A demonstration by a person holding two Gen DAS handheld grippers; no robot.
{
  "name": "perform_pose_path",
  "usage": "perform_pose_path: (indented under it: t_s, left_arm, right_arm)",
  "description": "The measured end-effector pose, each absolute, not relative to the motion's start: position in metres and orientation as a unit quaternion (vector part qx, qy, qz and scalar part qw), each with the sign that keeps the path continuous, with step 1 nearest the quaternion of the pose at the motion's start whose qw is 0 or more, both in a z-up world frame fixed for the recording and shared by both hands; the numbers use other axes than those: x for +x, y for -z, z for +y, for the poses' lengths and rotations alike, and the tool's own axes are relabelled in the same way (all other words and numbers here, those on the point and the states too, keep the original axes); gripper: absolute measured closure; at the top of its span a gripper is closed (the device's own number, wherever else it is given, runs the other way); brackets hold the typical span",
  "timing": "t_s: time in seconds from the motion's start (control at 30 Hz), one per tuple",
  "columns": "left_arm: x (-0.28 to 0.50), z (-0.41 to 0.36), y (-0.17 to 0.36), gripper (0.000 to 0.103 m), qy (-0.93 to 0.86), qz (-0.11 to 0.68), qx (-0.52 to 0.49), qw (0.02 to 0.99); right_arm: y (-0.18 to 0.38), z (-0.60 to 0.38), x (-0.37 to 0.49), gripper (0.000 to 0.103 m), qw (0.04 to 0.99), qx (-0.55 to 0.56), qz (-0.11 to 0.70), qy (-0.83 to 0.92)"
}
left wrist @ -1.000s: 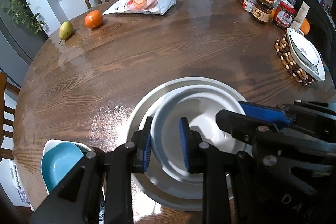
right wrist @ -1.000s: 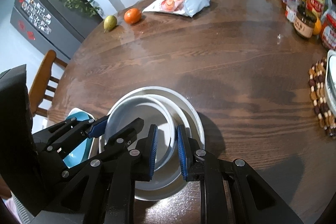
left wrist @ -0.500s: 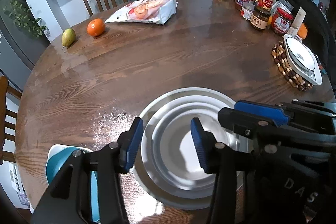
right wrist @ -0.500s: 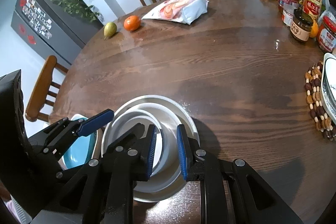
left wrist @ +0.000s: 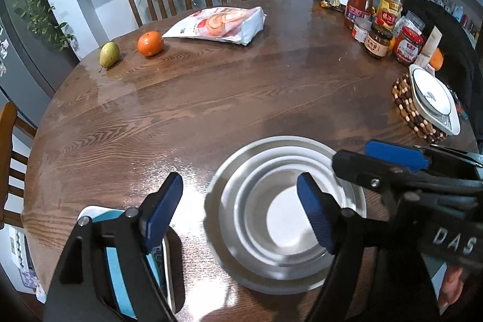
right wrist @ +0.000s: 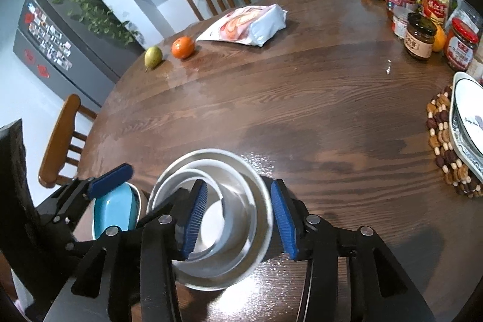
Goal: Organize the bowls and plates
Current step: 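Open both grippers and pull them back from the nested bowls, then move both grippers to the rim of the nested white bowl stack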
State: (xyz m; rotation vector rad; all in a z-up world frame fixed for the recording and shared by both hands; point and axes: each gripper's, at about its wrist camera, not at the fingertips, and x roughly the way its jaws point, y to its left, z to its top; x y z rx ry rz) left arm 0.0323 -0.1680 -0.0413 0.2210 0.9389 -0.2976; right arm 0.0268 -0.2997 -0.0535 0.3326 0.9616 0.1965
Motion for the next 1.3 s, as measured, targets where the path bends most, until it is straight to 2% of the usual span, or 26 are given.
perform_pose_path:
  t_s: [0.07, 0.13, 0.23, 0.4, 0.5, 0.8, 0.97, 1.3]
  left_arm:
    - [0.034, -0.161, 0.038, 0.022, 0.139, 0.452, 0.095, 0.876]
    - [0.035, -0.154, 0.035, 0.017, 0.133, 0.454, 0.087, 0.877]
    - [0.037, -0.144, 0.032, 0.015, 0.125, 0.456, 0.074, 0.878]
    - [0.04, -0.122, 0.028, 0.001, 0.098, 0.461, 0.061, 0.88]
    - [0.044, -0.108, 0.03, 0.001, 0.092, 0.48, 0.044, 0.871]
    - [0.044, -0.079, 0.037, 0.001, 0.103, 0.522, -0.022, 0.846]
    - [0.041, -0.082, 0.042, 0.001, 0.102, 0.534, -0.018, 0.839]
    - [0.046, -0.077, 0.054, 0.003, 0.111, 0.569, -0.092, 0.81]
  right_arm:
    - [0.053, -0.304, 0.026, 0.044, 0.869, 0.163, 0.458, -0.09]
    - [0.052, -0.307, 0.024, 0.044, 0.869, 0.166, 0.457, -0.09]
    - [0.051, -0.313, 0.023, 0.039, 0.868, 0.173, 0.456, -0.087]
    - [0.051, -0.323, 0.02, 0.036, 0.869, 0.178, 0.455, -0.079]
    - [0.054, -0.331, 0.019, 0.034, 0.866, 0.182, 0.46, -0.072]
    - [0.07, -0.342, 0.018, 0.033, 0.844, 0.19, 0.494, -0.087]
    - [0.085, -0.352, 0.02, 0.033, 0.826, 0.211, 0.516, -0.085]
    - [0.097, -0.353, 0.021, 0.033, 0.814, 0.216, 0.531, -0.088]
